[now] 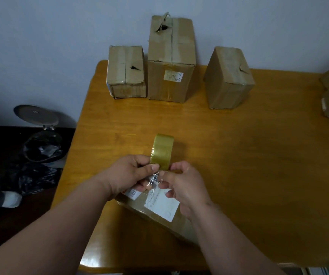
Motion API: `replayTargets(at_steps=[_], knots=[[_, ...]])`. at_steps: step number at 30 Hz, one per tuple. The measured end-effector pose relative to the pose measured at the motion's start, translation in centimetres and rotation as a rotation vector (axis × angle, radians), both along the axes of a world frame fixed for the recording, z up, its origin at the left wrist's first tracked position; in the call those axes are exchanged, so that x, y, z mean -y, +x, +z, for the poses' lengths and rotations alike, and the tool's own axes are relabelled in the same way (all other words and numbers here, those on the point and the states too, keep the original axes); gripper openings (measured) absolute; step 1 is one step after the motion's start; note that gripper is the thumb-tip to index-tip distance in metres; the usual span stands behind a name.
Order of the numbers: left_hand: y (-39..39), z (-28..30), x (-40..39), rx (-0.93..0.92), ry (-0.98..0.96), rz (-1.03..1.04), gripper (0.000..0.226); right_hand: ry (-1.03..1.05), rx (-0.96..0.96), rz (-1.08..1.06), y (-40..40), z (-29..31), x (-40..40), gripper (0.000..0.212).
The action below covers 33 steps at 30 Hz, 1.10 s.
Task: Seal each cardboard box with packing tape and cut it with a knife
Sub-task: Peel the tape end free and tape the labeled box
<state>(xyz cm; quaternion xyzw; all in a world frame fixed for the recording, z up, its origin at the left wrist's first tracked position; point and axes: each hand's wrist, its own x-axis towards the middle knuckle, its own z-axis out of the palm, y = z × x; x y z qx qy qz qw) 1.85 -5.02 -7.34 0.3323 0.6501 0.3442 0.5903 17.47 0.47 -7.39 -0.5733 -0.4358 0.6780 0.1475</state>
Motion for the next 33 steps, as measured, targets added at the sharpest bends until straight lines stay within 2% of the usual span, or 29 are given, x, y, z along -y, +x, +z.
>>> replayTargets(at_steps=[6,13,17,19,27,30,33], knots=[[0.2,-0.3,0.3,0.002,-0.030,0.031,0.025,-0.047,-0.015,-0.199,-0.3,0.0,-0.2,0.030],[0.5,-0.1,0.5,0.028,-0.030,0.070,0.023,-0.069,-0.080,-0.193,-0.8,-0.1,-0.2,0.024],[0.2,0.3,0.9,0.025,-0.035,-0.011,0.009,-0.027,-0.089,-0.159,-1.0,0.0,-0.5,0.026],[0.2,0.5,1.0,-0.044,-0.046,-0.034,0.016,-0.021,-0.088,-0.130,-1.0,-0.1,-0.6,0.026],[2.4,-1.5,-0.1,-0.512,0.039,0.006,0.016,-0.001,-0.050,-0.142,-0.9,-0.6,-0.8,0.023],[2.8,-1.7,-0.1,-0.621,0.038,0.008,0.023,0.024,-0.020,-0.113,-0.8,0.2,-1.0,0.021],[3.0,-2.2,0.1,-0.755,0.037,0.017,0.009,0.064,-0.012,-0.091,-0.8,1.2,-1.3,0.024]])
